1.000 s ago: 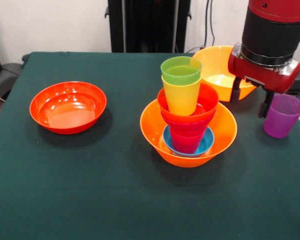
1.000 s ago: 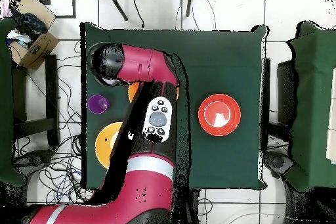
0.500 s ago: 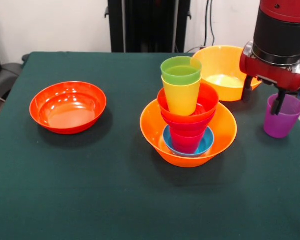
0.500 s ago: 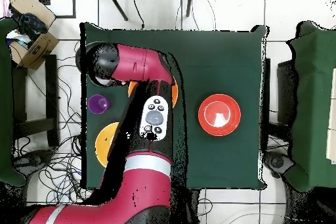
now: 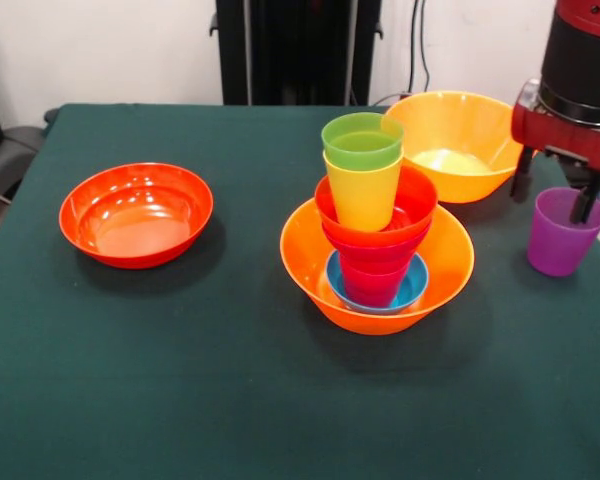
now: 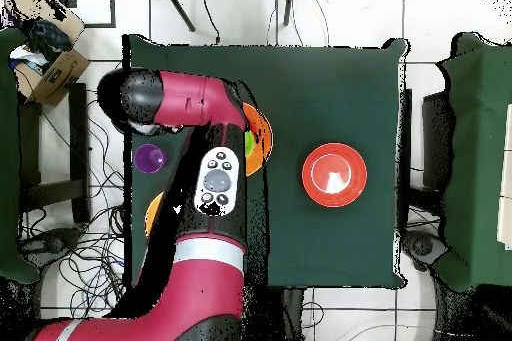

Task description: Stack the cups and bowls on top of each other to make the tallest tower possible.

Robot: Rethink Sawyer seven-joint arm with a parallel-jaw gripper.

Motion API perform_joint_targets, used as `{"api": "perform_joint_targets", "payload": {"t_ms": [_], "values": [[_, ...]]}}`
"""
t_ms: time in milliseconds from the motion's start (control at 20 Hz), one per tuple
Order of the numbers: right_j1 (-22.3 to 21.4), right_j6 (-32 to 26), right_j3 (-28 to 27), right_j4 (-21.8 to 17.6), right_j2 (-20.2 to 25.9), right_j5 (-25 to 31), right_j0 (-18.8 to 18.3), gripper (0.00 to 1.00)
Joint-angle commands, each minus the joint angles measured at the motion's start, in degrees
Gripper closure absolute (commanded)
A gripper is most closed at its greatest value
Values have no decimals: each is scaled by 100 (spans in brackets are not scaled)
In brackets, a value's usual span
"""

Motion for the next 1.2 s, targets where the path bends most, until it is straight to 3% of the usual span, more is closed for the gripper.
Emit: {"api": "perform_joint_targets", "payload": {"t_ms": [50,550,1200], "values": [[213,88,363,-155,690,430,153,0],[268,88,323,-441,467,870,557,0],[332,103,508,-619,169,437,853,0]]}}
